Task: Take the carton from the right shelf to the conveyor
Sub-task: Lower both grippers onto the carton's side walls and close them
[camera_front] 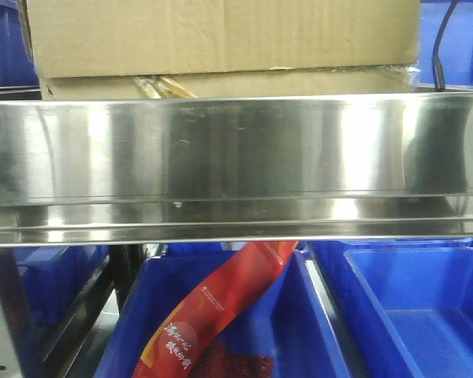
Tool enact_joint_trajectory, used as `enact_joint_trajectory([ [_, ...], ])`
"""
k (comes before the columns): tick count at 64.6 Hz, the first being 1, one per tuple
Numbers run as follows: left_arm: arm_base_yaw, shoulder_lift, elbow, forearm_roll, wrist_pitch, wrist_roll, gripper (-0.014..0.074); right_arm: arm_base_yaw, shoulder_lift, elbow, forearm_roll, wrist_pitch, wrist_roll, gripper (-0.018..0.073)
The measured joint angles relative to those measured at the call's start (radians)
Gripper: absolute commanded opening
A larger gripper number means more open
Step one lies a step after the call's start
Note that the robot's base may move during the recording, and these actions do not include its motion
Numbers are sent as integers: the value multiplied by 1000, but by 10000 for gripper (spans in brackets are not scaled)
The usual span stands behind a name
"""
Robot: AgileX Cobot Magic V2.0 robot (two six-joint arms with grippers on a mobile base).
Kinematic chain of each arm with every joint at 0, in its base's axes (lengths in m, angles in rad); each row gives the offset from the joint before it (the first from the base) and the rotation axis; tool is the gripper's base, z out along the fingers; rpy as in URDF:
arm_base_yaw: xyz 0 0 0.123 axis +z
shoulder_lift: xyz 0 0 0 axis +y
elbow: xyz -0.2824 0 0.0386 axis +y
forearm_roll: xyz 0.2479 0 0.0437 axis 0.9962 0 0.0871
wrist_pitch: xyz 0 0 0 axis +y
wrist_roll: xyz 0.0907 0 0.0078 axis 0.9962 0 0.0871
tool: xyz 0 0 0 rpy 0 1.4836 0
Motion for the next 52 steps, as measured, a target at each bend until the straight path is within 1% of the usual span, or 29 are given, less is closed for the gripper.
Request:
enact_joint_trajectory([
  [20, 33, 33, 0, -8, 0, 0, 579, 0, 40, -1, 6, -14, 3, 561],
  [33, 38, 35, 0, -17, 0, 0, 578, 0, 48, -1, 12, -33, 3, 552],
  [37, 39, 37, 0, -18, 0, 0, 565, 0, 48, -1, 14, -37, 5, 495],
  [40, 39, 37, 0, -20, 0, 0, 532, 0, 48, -1, 14, -37, 5, 404],
  [41, 39, 37, 0, -19, 0, 0, 517, 0, 48, -1, 14, -37, 5, 389],
  [42, 39, 37, 0, -19, 0, 0, 498, 0, 48, -1, 14, -37, 5, 344],
  [43, 39, 37, 0, -19, 0, 0, 477, 0, 48, -1, 14, -37, 5, 328],
  [44, 39, 37, 0, -19, 0, 0, 425, 0, 48, -1, 14, -37, 5, 244],
  [45, 39, 37, 0, -19, 0, 0, 379, 0, 48, -1, 14, -37, 5, 211],
  [46, 39, 37, 0, -19, 0, 0, 363, 0, 48, -1, 14, -35, 5, 176],
  [47, 39, 37, 0, -19, 0, 0, 329, 0, 48, -1, 14, -33, 5, 143],
  [48, 39, 37, 0, -19, 0, 0, 274, 0, 48, -1, 14, -31, 5, 93],
  [51, 39, 39, 0, -19, 0, 0, 155, 0, 48, -1, 14, -23, 5, -2],
  [52, 39, 39, 0, -19, 0, 0, 91, 0, 48, -1, 14, -21, 5, -33],
])
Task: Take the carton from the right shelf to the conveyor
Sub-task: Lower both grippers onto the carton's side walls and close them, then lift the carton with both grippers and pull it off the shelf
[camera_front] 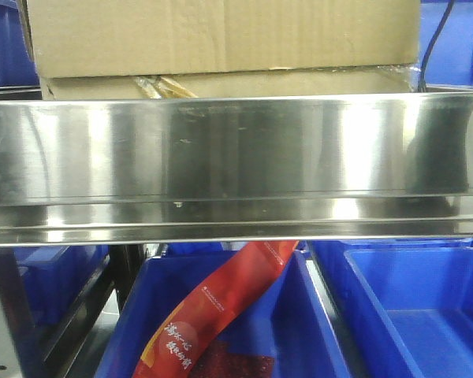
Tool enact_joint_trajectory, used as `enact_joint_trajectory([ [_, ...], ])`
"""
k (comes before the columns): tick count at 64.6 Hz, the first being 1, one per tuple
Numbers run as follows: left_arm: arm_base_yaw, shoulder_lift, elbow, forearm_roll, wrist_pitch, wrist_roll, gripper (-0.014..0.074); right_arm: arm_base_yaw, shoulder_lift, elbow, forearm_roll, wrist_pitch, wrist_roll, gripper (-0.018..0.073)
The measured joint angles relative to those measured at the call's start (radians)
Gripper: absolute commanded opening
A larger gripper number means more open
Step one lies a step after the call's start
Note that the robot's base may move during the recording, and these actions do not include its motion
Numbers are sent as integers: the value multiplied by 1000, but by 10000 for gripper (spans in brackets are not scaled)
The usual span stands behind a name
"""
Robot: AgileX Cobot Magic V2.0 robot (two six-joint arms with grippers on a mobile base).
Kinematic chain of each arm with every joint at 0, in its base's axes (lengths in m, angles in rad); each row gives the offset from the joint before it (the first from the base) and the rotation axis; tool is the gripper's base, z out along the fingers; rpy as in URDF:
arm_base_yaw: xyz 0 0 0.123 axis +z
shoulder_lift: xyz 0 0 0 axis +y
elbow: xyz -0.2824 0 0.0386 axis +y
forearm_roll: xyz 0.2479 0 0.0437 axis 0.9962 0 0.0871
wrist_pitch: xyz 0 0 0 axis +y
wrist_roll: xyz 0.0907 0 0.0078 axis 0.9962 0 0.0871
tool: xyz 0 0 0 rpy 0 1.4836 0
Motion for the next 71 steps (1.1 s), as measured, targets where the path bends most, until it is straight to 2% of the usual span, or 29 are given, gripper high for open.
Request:
enact_joint_trajectory([
  [2, 0, 0, 0, 0, 0, 0, 3, 0, 0, 0, 6, 2, -3, -90],
  [3, 0, 0, 0, 3, 0, -1, -41, 0, 0, -2, 6, 6, -5, -88],
  [4, 0, 0, 0, 8, 2, -3, -43, 0, 0, -2, 6, 7, -5, -81],
  [9, 4, 0, 0, 12, 2, -3, 21, 0, 0, -4, 6, 14, -5, -67],
  [32, 4, 2, -9, 12, 4, -3, -3, 0, -2, -5, 8, 15, -2, -67],
  [44, 1, 4, -100, 12, 30, 15, -3, 0, -17, -28, 8, 35, -2, -67],
  [54, -21, -11, -179, 22, 32, 31, -3, 0, -59, -76, -3, 35, -2, -67],
  [71, -64, -91, -198, 37, 32, 56, -5, 0, -150, -90, -9, 44, -2, -67],
])
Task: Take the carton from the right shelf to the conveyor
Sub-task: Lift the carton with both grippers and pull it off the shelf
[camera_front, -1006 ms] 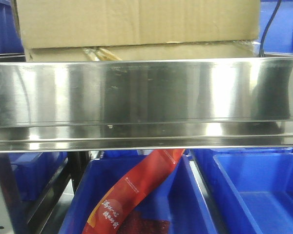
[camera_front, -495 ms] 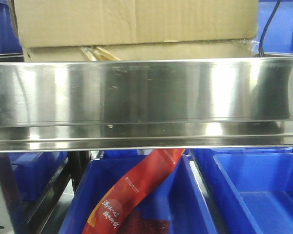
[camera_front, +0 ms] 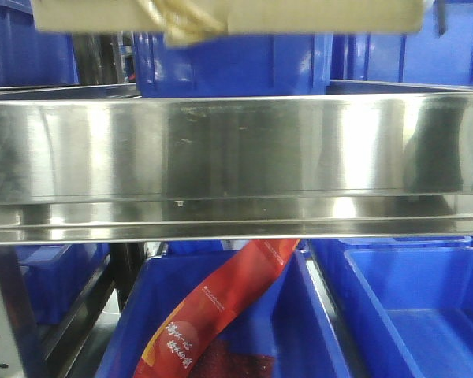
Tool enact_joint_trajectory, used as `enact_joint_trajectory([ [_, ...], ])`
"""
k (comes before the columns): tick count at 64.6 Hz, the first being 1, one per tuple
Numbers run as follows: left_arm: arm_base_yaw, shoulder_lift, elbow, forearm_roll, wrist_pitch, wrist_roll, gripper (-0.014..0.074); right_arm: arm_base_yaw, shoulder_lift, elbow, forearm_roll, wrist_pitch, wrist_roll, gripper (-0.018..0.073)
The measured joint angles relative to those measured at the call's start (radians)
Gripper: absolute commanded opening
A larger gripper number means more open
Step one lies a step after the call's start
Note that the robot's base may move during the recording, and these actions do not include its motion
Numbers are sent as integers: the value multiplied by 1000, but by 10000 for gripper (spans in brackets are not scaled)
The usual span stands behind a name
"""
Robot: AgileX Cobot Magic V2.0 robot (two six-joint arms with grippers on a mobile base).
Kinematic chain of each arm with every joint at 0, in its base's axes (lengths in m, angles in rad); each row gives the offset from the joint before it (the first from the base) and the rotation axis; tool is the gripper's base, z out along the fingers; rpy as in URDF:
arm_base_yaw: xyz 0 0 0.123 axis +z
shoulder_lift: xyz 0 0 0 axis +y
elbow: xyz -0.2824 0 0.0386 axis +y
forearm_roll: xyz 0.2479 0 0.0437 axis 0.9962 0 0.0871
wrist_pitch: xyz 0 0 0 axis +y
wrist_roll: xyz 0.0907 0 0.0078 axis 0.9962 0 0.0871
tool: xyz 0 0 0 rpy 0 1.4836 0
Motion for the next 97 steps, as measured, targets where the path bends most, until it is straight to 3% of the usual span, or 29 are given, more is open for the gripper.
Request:
enact_joint_trajectory([
  [18, -6, -91, 148, -13, -10, 20, -6, 4, -63, 30, 0, 8, 4, -67],
  [46, -8, -278, 488, -20, -10, 20, -6, 87, -181, 285, -4, 14, 15, -67],
  [71, -11, -478, 599, -63, -9, 20, -6, 152, -340, 308, -13, 10, 37, -67],
  [97, -15, -466, 619, -131, -15, 20, -7, 152, -425, 470, -69, 6, 72, -67],
])
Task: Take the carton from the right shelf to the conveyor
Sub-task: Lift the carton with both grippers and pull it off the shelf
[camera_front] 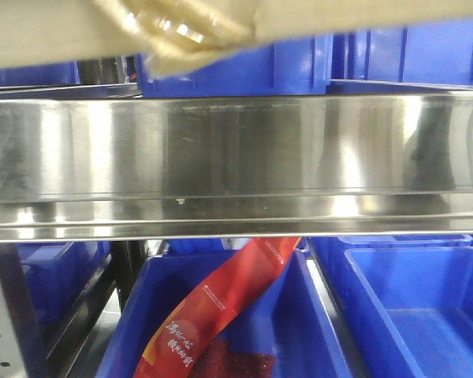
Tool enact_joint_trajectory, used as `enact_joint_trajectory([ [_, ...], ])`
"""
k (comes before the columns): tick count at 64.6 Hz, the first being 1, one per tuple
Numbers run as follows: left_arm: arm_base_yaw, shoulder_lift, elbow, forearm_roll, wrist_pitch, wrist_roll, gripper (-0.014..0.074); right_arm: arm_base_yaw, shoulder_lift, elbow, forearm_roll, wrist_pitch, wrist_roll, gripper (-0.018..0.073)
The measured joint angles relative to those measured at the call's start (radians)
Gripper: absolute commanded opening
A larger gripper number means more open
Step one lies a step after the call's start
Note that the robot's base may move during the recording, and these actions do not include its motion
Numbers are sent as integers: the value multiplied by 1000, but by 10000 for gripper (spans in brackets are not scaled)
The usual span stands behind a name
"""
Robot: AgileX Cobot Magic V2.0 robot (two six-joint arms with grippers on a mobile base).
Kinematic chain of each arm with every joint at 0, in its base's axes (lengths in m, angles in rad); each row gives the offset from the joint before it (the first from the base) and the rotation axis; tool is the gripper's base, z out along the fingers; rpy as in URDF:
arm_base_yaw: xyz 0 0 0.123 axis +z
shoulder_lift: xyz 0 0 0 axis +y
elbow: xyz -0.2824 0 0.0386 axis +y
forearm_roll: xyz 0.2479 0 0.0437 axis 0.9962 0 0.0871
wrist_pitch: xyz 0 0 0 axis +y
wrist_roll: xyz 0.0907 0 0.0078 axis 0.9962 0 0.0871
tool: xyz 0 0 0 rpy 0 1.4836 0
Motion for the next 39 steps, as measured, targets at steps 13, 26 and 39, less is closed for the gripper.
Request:
enact_joint_trajectory([
  [13, -55, 27, 0, 28, 1, 1, -9, 0, -4, 10, -21, 0, 2, -67],
  [26, -115, 49, 0, 86, 6, 1, -9, 0, -8, 10, -47, 8, 2, -67],
  [39, -120, 49, 0, 95, 7, 1, -9, 0, -8, 10, -49, 10, 2, -67],
])
